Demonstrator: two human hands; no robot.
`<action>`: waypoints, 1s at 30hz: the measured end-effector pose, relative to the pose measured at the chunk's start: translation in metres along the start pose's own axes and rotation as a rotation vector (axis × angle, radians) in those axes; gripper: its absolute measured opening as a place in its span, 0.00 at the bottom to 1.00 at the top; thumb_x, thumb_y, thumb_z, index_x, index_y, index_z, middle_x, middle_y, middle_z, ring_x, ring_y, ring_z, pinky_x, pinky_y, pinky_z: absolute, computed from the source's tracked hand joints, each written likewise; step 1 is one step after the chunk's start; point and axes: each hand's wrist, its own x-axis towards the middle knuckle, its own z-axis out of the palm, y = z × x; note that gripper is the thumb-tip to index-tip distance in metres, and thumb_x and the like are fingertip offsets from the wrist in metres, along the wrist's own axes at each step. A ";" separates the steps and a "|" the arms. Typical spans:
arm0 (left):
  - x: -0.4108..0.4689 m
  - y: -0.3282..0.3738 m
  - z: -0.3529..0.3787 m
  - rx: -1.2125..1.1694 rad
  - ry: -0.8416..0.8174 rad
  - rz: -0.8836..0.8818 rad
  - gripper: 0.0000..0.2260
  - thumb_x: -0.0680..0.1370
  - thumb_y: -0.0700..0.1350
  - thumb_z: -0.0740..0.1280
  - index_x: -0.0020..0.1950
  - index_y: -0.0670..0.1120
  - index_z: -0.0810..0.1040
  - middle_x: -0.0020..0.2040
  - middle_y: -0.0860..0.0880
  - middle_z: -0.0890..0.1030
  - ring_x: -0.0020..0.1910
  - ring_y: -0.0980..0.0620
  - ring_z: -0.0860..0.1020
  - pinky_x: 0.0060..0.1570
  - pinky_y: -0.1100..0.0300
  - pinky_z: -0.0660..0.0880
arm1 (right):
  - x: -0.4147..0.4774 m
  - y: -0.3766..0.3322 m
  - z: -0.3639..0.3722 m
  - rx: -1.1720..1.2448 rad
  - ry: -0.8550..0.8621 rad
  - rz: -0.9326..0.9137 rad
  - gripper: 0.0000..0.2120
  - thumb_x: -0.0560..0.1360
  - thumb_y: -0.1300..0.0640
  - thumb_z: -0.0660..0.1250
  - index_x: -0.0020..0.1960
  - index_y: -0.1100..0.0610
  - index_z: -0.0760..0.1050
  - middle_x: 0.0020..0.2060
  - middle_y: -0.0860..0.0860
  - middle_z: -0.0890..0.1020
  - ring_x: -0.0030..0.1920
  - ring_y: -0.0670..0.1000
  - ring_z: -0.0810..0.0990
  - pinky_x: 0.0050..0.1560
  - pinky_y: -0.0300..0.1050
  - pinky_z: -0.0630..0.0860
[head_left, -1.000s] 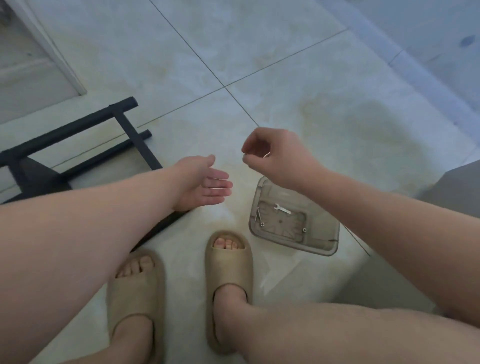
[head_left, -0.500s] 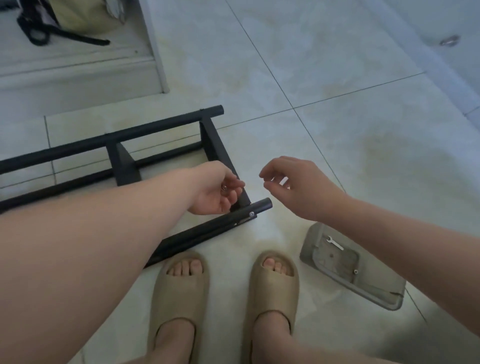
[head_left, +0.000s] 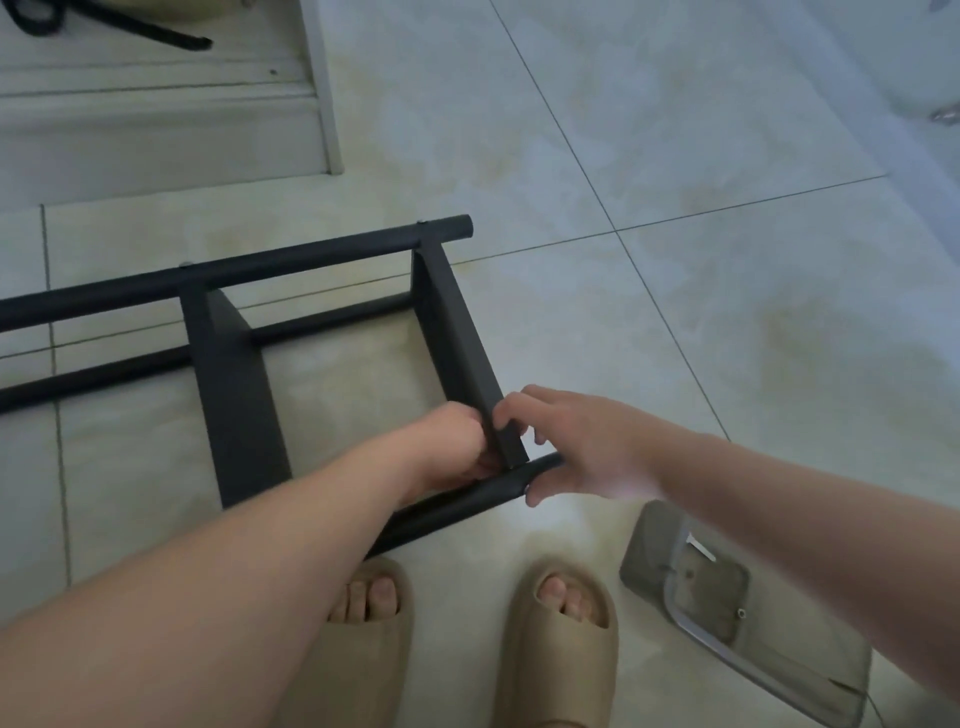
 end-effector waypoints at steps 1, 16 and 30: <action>0.001 -0.001 0.001 0.020 -0.004 0.021 0.13 0.79 0.34 0.59 0.45 0.48 0.80 0.43 0.43 0.83 0.40 0.47 0.81 0.35 0.63 0.75 | 0.001 0.001 -0.001 -0.011 -0.001 -0.002 0.31 0.71 0.47 0.78 0.66 0.44 0.64 0.60 0.42 0.72 0.56 0.47 0.73 0.52 0.45 0.70; 0.000 -0.018 -0.004 -0.102 -0.099 0.085 0.19 0.80 0.28 0.53 0.51 0.40 0.83 0.42 0.43 0.86 0.43 0.45 0.82 0.47 0.56 0.72 | 0.041 0.006 -0.022 -0.574 -0.050 -0.177 0.70 0.59 0.25 0.71 0.82 0.54 0.34 0.80 0.49 0.32 0.78 0.46 0.28 0.77 0.52 0.28; -0.003 -0.016 0.000 -0.178 -0.134 0.074 0.19 0.78 0.26 0.53 0.47 0.39 0.82 0.33 0.47 0.84 0.29 0.56 0.81 0.29 0.68 0.74 | 0.038 0.010 -0.018 -0.570 -0.022 -0.166 0.69 0.57 0.21 0.66 0.83 0.52 0.36 0.80 0.46 0.33 0.79 0.45 0.30 0.79 0.54 0.33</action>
